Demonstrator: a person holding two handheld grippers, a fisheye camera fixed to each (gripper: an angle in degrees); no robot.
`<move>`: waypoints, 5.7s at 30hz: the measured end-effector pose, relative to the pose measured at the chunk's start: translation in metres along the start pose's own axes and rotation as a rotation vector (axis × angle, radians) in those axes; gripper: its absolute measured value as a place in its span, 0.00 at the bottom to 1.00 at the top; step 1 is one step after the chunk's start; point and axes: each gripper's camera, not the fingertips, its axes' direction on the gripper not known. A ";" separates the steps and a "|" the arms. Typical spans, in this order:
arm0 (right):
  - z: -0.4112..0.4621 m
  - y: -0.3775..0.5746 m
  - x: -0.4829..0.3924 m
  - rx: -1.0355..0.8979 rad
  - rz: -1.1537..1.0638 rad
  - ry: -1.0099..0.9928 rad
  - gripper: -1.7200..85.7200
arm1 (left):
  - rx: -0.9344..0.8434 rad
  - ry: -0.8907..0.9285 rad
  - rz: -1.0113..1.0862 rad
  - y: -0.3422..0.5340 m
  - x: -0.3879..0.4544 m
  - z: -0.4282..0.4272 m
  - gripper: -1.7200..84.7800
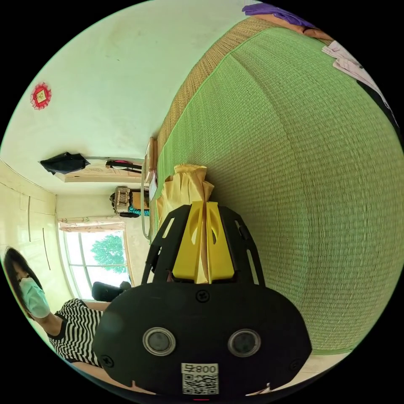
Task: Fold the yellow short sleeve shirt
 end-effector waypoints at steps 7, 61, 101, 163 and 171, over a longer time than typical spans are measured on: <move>0.009 -0.024 -0.114 0.038 -0.106 -0.044 0.03 | 0.213 0.121 -0.183 0.125 -0.083 -0.024 0.03; 0.447 -0.211 -0.678 -0.402 -0.416 0.143 0.09 | 0.804 0.537 -1.225 0.834 -0.450 0.230 0.03; 0.248 0.071 -0.785 -0.331 -0.572 0.757 0.05 | 0.335 0.041 -0.998 0.664 -0.441 0.207 0.05; 0.145 0.228 -0.395 -0.377 -0.088 -0.180 0.18 | 0.191 0.610 -0.964 0.598 -0.390 0.326 0.06; 0.205 0.253 -0.330 -0.370 0.081 -0.368 0.22 | 0.261 0.655 -0.967 0.613 -0.379 0.327 0.05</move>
